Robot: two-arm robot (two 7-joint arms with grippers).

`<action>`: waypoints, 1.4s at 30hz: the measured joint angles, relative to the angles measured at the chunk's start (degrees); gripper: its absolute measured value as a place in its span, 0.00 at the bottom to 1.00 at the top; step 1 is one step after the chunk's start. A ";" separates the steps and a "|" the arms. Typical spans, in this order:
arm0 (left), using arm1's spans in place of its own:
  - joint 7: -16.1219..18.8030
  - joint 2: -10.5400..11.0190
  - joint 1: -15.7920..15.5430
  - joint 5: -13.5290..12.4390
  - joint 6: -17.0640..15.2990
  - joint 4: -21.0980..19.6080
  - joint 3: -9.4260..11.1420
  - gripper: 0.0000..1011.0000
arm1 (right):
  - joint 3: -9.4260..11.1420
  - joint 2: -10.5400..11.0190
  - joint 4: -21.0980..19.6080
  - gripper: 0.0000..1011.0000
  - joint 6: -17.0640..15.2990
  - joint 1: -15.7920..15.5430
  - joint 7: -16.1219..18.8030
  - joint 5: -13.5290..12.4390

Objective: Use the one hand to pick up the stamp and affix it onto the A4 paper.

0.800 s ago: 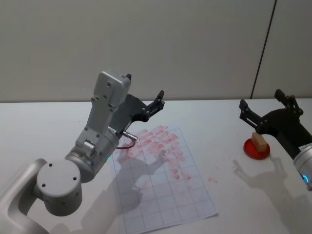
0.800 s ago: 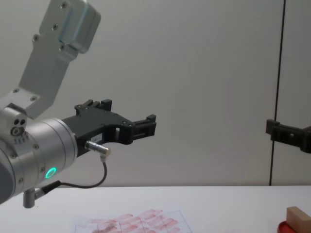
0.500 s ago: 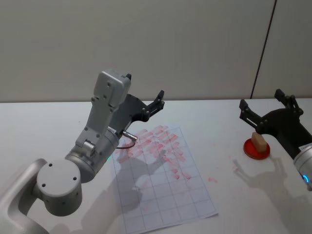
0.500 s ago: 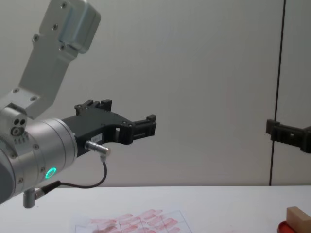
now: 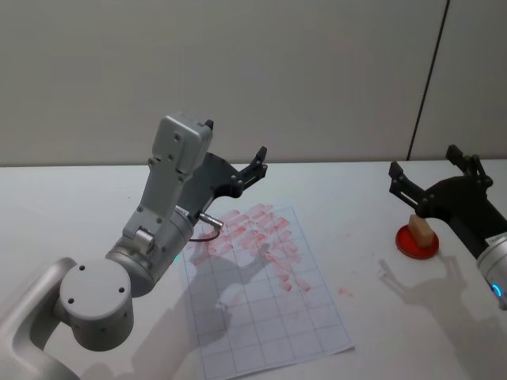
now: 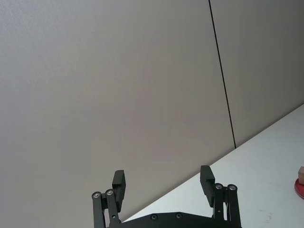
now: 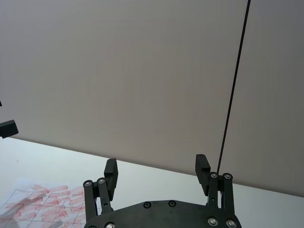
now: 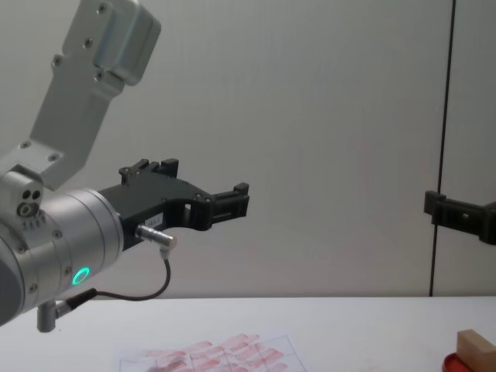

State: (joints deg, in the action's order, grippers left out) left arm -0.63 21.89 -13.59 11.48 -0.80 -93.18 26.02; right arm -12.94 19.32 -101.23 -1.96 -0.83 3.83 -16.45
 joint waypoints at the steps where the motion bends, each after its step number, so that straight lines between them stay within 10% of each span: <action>1: 0.00 0.00 0.00 0.00 0.00 0.00 0.00 0.99 | -0.01 -0.03 0.00 0.99 -0.06 0.01 0.00 0.03; 21: 0.00 0.00 0.00 0.00 0.00 0.00 0.00 0.99 | -0.42 -2.34 -1.56 0.99 -11.48 1.59 -5.74 1.49; 42: 0.00 0.00 0.00 0.00 0.00 0.00 0.00 0.99 | 0.17 -3.69 6.26 0.99 -21.48 6.66 -4.53 5.69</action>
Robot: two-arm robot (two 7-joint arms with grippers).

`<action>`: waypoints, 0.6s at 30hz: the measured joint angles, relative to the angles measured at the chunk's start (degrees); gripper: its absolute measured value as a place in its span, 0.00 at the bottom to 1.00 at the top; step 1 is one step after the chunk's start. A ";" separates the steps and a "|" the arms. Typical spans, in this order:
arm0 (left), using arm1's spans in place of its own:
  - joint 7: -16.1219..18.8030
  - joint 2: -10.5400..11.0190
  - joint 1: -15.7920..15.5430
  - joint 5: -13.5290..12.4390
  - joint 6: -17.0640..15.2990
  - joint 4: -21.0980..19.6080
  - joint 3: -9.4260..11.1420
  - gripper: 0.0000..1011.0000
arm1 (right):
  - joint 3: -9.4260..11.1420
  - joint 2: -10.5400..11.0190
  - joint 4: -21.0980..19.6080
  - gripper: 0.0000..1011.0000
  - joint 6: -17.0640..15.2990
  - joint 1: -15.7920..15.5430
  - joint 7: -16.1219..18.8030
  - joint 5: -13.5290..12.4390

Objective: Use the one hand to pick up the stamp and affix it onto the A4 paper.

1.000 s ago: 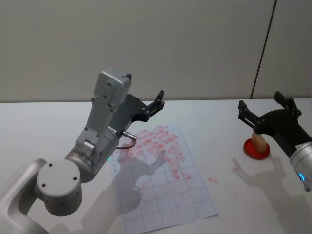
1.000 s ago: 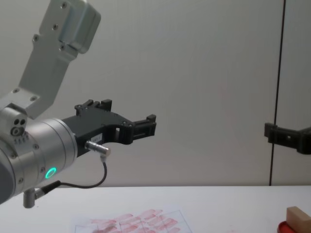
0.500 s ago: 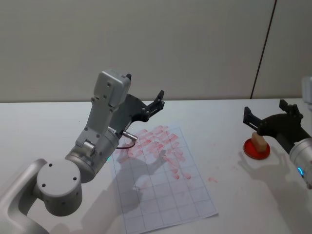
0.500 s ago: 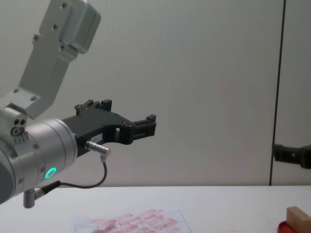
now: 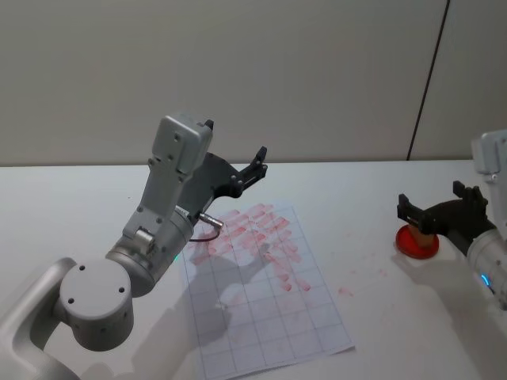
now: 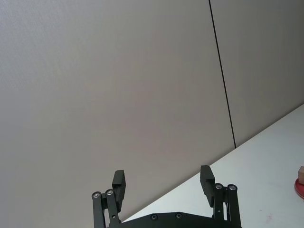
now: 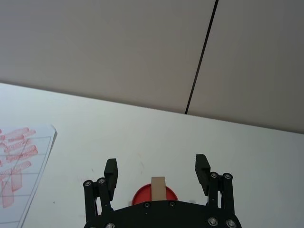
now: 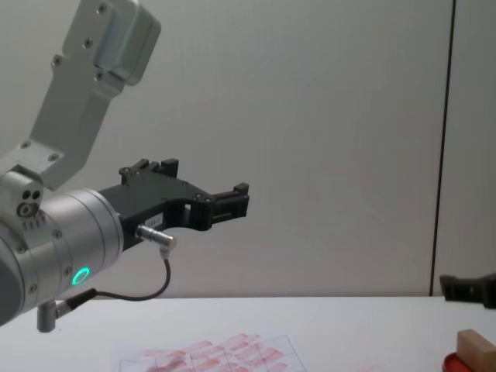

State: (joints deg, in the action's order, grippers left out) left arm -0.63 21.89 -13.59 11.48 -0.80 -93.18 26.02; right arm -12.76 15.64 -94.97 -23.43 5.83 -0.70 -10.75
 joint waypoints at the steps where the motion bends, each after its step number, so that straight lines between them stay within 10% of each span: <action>1: 0.00 0.00 0.00 0.00 0.00 0.00 0.00 0.99 | -0.03 -0.07 0.53 0.99 -0.36 0.23 0.33 0.29; 18: 0.01 0.00 0.00 0.00 0.00 0.00 0.00 0.99 | -0.01 -0.50 5.65 0.99 -2.50 1.75 2.56 2.13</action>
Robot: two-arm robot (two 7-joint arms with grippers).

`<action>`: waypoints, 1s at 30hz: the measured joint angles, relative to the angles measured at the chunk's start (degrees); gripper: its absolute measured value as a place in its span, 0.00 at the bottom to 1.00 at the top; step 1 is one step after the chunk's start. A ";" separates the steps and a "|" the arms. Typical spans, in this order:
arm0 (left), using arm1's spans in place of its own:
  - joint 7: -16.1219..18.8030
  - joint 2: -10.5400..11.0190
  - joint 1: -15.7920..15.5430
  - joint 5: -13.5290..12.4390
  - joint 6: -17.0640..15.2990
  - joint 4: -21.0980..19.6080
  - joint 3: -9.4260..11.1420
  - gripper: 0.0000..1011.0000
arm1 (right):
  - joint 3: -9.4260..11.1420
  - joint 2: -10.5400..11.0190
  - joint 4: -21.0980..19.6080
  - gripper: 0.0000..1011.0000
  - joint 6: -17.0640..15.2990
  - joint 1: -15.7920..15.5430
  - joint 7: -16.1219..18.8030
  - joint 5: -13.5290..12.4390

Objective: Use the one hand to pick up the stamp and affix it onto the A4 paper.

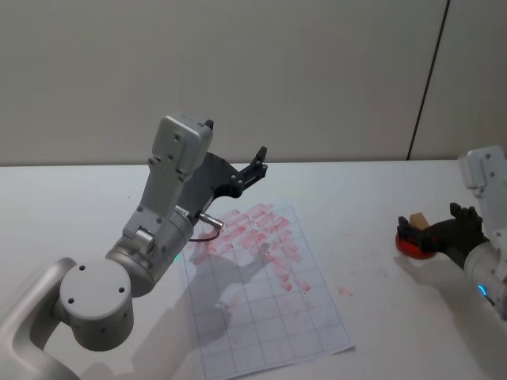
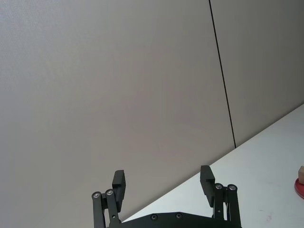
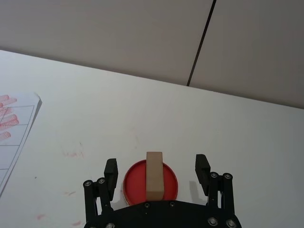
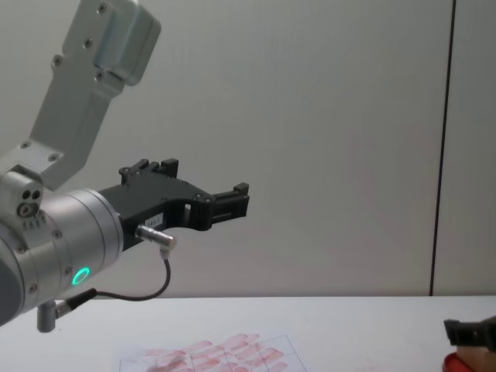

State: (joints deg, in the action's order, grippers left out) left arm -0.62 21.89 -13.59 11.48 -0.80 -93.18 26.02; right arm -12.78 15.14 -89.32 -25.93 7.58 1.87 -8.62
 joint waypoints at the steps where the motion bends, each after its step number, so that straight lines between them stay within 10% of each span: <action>1: 0.00 0.00 0.00 0.00 0.00 0.00 0.00 0.99 | 0.02 -0.02 0.28 0.99 0.00 0.05 0.06 0.03; 12: 0.00 0.00 0.00 0.00 0.00 0.00 0.00 0.99 | 0.17 -0.39 3.33 0.94 0.54 0.95 1.21 0.53; 30: 0.00 0.00 0.00 0.00 0.00 0.00 0.00 0.99 | 0.28 -1.22 7.10 0.42 1.73 2.73 1.95 1.22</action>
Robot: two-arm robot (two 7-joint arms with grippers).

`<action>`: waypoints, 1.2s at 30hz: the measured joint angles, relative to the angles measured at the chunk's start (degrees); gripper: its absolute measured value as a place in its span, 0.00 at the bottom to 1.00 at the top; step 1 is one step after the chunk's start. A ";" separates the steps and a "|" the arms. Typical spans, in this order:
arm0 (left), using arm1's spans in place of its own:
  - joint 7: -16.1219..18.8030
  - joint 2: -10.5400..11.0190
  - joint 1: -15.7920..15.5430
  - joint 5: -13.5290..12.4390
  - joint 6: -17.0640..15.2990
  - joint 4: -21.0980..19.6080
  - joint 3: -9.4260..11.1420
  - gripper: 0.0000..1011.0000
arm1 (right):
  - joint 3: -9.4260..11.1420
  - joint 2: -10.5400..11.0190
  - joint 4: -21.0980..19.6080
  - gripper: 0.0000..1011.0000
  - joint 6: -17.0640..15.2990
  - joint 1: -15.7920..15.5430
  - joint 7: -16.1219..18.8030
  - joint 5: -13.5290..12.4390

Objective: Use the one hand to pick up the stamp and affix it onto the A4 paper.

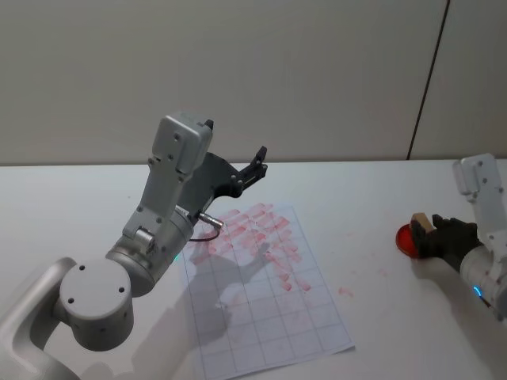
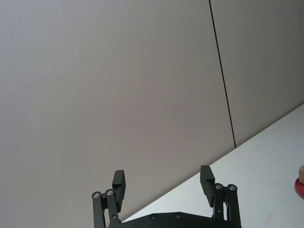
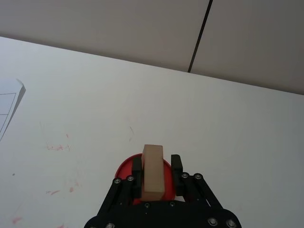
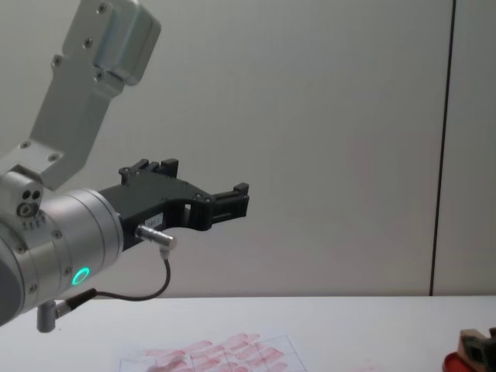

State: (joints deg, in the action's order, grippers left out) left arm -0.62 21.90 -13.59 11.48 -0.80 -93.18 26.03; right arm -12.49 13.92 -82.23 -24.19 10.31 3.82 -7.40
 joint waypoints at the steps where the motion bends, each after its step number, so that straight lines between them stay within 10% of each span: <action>1: 0.00 0.00 0.00 0.00 0.00 0.00 0.00 0.99 | 0.01 -0.06 0.18 0.35 0.03 0.10 0.02 0.04; 8: 0.00 0.00 0.00 0.00 0.00 0.00 0.00 0.99 | 0.02 -0.29 0.60 0.23 0.16 0.35 0.08 0.24; 36: 0.00 0.00 0.00 0.00 0.00 0.00 0.00 0.99 | 0.60 -0.78 -1.21 0.22 -2.20 -0.04 0.00 -2.20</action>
State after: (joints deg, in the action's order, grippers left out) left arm -0.62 21.89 -13.59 11.48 -0.80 -93.18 26.03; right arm -11.90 13.14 -83.44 -26.39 10.27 3.82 -9.60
